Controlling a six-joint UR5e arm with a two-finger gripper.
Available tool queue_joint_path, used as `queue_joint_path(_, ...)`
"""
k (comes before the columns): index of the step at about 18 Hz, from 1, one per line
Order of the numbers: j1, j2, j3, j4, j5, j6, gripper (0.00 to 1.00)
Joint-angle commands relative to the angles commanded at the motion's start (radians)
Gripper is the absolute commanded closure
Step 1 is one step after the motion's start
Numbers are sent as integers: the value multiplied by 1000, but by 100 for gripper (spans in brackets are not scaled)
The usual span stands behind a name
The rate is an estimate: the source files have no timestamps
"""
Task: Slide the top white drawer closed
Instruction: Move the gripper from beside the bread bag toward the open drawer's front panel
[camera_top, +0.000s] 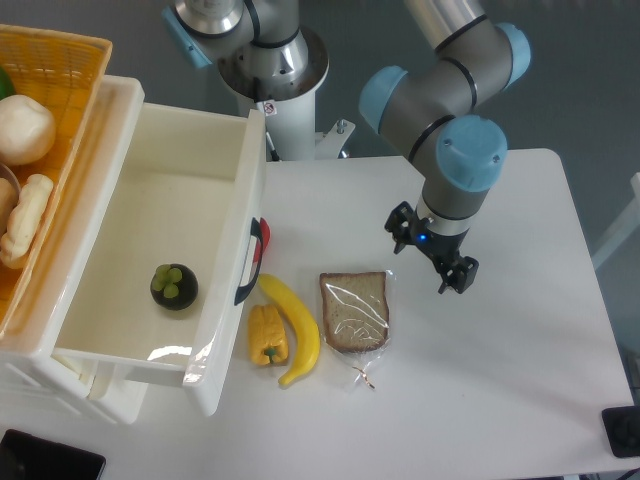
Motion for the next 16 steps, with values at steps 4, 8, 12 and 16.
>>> queue_joint_path(4, -12, 2, -3, 0, -135, -75, 75)
queue_joint_path(8, -55, 23, 6, 0, -190, -219, 99)
queue_joint_path(12, -77, 55, 3, -6, -262, -304, 100)
queue_joint_path(16, -114, 80, -15, -21, -275, -339, 100)
